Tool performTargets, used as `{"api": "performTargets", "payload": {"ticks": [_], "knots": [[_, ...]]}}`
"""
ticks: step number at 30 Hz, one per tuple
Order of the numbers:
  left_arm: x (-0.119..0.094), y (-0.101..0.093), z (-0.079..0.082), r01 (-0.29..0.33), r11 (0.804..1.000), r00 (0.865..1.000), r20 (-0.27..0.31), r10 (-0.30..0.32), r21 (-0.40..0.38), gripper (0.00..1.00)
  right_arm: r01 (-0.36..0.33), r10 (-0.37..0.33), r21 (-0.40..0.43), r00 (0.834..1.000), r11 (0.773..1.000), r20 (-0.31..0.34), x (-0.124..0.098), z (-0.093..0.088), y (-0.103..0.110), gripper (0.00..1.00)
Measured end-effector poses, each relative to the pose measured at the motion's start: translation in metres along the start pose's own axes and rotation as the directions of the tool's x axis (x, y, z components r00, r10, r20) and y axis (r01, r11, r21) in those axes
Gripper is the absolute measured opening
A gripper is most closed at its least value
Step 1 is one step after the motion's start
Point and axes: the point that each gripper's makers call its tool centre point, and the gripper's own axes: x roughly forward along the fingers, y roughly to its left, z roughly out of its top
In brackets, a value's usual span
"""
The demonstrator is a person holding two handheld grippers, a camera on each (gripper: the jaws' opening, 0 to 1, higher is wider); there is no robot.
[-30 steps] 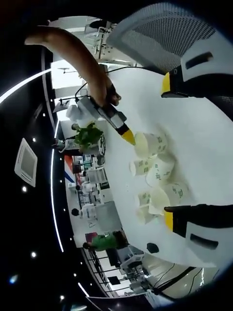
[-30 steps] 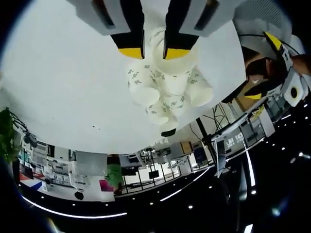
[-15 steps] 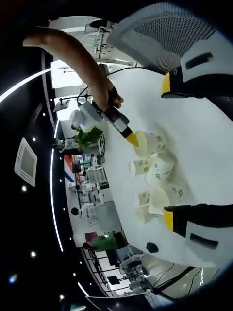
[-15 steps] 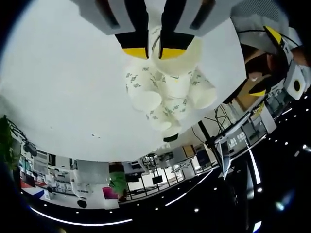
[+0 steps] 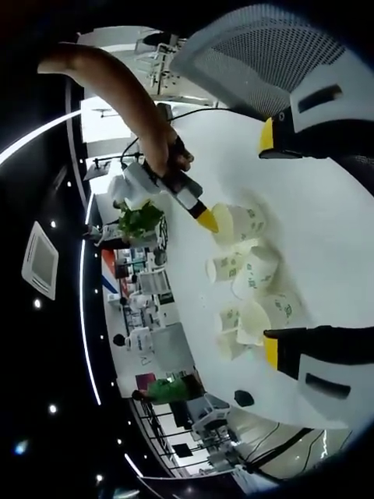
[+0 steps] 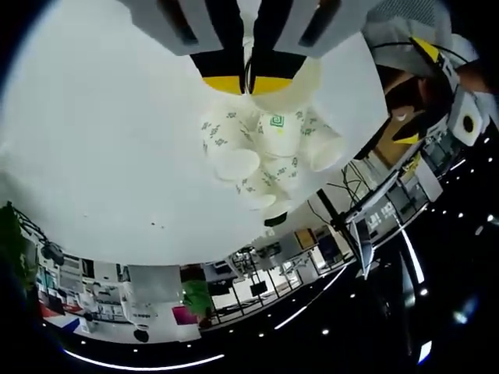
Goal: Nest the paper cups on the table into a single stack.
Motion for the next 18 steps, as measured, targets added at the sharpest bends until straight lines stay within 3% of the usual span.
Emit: {"api": "performTargets", "payload": {"ticks": [18], "knots": [[0.0, -0.003, -0.003, 0.015, 1.0, 1.0, -0.011, -0.015, 0.009, 0.89, -0.044, 0.044, 0.002, 0.998, 0.999, -0.046, -0.011, -0.021, 0.024, 0.0]]}}
